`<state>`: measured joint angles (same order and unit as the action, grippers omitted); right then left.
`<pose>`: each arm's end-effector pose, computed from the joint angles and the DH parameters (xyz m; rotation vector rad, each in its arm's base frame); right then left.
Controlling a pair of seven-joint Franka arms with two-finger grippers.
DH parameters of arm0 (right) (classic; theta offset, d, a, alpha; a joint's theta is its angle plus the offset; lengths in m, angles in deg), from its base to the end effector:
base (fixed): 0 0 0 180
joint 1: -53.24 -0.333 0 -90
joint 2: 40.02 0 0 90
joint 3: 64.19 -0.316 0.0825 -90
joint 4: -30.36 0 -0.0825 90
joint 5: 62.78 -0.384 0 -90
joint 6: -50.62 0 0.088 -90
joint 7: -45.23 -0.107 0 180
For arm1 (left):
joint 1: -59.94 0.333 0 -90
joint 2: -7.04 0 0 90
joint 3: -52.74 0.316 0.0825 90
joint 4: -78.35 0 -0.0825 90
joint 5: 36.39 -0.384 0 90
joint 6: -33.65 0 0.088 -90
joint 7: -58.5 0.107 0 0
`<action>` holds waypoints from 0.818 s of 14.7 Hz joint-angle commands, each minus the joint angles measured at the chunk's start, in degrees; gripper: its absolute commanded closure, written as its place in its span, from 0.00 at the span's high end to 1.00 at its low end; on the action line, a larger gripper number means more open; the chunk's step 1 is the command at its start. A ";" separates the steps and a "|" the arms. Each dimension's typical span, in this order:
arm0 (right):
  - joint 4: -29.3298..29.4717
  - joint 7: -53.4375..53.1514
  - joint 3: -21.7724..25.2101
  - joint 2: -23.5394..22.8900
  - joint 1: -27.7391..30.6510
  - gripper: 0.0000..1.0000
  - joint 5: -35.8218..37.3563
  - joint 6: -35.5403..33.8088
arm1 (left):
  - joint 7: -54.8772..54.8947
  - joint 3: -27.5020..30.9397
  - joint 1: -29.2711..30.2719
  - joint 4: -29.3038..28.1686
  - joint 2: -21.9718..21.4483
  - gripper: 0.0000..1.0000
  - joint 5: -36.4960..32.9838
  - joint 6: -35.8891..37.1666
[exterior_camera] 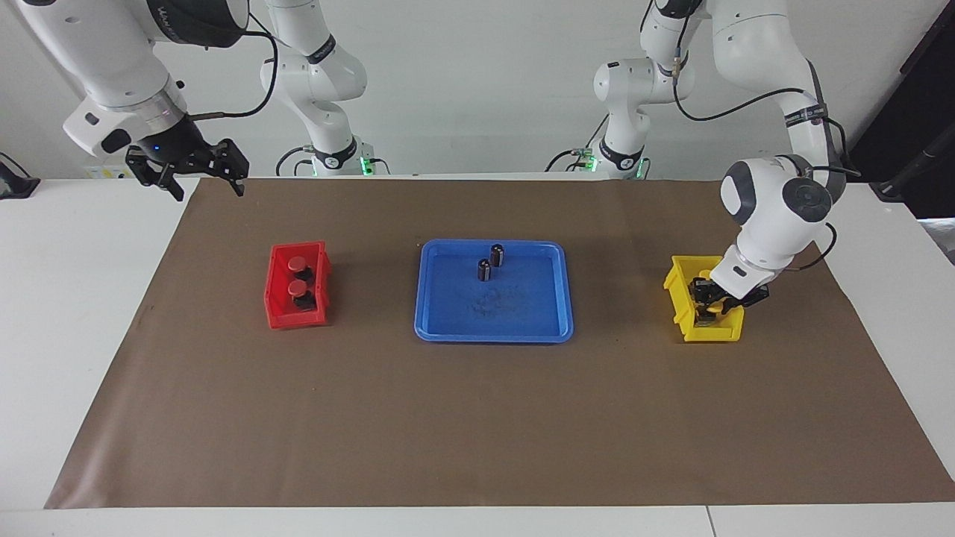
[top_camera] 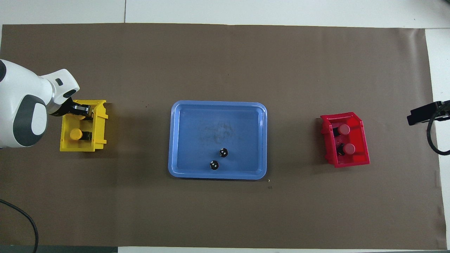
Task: Sort red and yellow buttons by color
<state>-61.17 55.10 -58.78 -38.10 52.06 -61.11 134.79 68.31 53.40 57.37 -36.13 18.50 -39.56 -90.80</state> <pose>0.5310 -0.0435 0.6218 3.1201 0.1515 -0.1525 0.5879 -0.0177 0.3585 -3.0740 0.3654 0.0452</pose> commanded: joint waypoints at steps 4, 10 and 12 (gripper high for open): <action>0.12 1.56 0.04 0.45 0.92 1.00 0.88 -0.93 | -0.85 0.22 0.03 1.09 0.05 0.45 0.53 -0.10; -0.05 1.99 0.04 0.54 1.97 1.00 0.88 -1.02 | -0.76 0.22 0.29 3.56 0.14 0.56 0.54 3.16; -0.67 2.17 0.04 0.80 2.49 1.00 0.88 -1.11 | -0.76 0.22 0.38 4.17 -0.55 0.57 0.54 4.82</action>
<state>-61.17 55.14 -58.47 -38.10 53.53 -61.09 134.61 67.94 53.61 57.47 -33.33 18.46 -39.56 -88.89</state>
